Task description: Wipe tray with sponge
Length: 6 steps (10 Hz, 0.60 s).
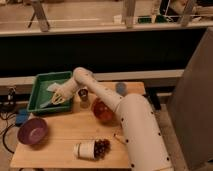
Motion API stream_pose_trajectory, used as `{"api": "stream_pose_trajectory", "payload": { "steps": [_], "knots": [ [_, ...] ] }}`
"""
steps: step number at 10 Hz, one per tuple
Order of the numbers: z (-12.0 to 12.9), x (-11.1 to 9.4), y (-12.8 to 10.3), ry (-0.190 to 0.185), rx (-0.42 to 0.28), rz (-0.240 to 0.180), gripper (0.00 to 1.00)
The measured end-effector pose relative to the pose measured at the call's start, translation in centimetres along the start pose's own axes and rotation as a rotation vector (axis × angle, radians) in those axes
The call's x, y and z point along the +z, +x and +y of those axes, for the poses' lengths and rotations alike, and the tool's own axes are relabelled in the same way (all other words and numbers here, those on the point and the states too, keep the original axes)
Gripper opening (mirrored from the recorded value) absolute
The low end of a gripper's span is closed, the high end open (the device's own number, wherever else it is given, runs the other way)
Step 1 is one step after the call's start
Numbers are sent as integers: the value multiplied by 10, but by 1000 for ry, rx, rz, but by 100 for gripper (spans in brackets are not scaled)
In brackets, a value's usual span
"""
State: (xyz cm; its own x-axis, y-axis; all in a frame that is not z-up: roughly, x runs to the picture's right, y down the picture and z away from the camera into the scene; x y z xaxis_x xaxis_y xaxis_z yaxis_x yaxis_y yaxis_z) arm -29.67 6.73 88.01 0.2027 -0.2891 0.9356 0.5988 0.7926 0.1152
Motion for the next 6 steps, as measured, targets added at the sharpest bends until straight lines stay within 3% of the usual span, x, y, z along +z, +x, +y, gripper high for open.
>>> {"api": "stream_pose_trajectory", "payload": {
  "steps": [6],
  "knots": [
    [-10,12,-1,-34,-53,3,0]
  ]
}}
